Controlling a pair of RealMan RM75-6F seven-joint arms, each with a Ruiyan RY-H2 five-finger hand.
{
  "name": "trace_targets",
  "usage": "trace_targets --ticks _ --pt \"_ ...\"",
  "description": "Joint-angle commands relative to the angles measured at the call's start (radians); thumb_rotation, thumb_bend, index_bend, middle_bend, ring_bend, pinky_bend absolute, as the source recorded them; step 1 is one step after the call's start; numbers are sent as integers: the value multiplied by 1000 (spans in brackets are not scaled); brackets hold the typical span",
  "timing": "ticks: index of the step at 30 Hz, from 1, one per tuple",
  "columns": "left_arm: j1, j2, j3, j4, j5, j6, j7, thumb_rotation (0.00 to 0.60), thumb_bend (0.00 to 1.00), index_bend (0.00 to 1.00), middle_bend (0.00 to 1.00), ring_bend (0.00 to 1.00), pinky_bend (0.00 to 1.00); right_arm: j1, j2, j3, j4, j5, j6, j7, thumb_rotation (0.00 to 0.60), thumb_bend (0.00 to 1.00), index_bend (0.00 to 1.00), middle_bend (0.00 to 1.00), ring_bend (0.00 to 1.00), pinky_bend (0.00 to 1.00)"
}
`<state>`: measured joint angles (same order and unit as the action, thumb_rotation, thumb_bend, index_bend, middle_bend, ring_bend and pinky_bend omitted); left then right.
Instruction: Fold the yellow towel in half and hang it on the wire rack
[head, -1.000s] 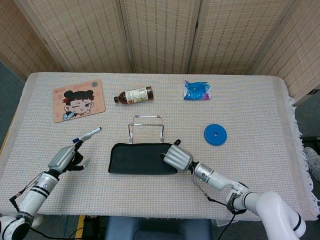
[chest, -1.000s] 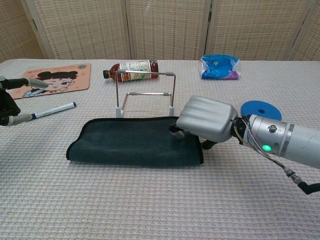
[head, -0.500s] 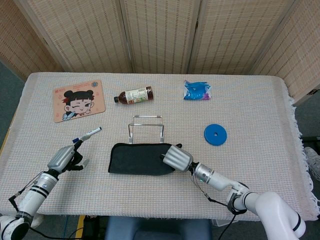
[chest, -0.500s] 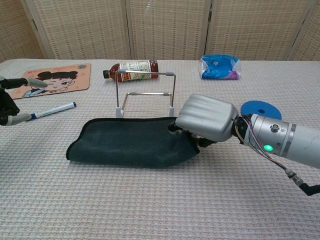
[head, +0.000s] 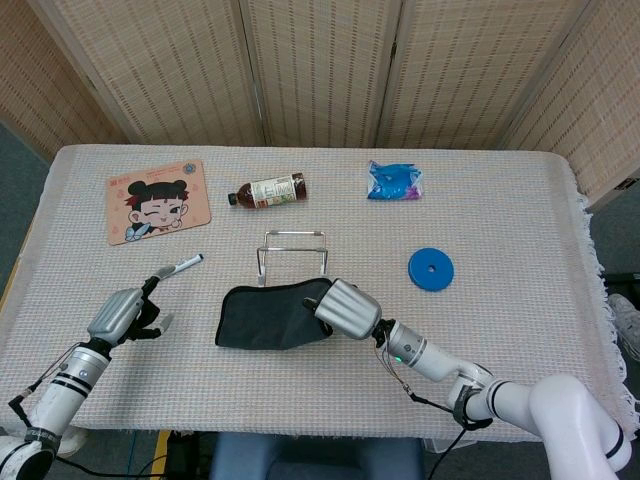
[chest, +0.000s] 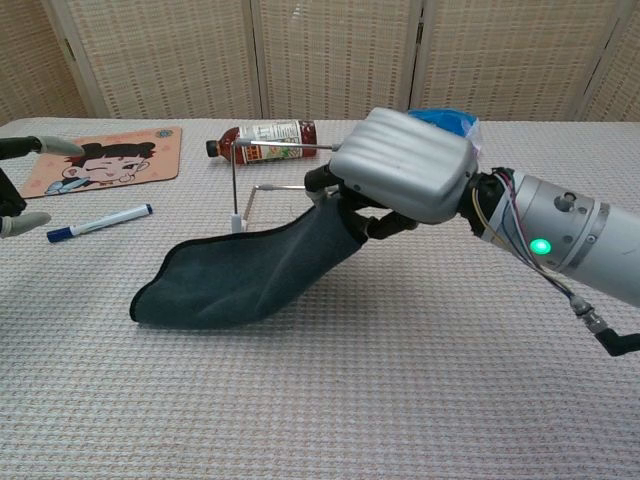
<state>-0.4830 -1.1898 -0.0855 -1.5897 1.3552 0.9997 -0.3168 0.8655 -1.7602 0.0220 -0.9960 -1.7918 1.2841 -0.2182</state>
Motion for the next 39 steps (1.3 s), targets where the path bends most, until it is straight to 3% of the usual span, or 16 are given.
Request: trace_targets --ticks 1,9,19,29,39 --pt "10 9 4 -24 11 20 22 600 466 57 979 843 981 18 88 69 -157 19 23 -75 600 670 749 910 986 1000" --pt "12 11 15 -42 25 22 37 600 466 57 979 843 981 33 202 190 -393 86 0 -239 600 696 764 916 986 1000" --pt "13 14 23 -42 35 18 27 600 466 57 979 843 981 47 256 278 -490 169 -38 -380 600 696 774 919 986 1000" --pt "14 13 31 -37 37 13 21 600 465 57 979 843 981 126 167 322 -381 273 -140 -446 600 696 774 921 986 1000" --pt "27 21 39 -28 28 12 2 600 465 57 979 843 981 214 67 366 -174 366 -201 -502 600 696 774 920 986 1000"
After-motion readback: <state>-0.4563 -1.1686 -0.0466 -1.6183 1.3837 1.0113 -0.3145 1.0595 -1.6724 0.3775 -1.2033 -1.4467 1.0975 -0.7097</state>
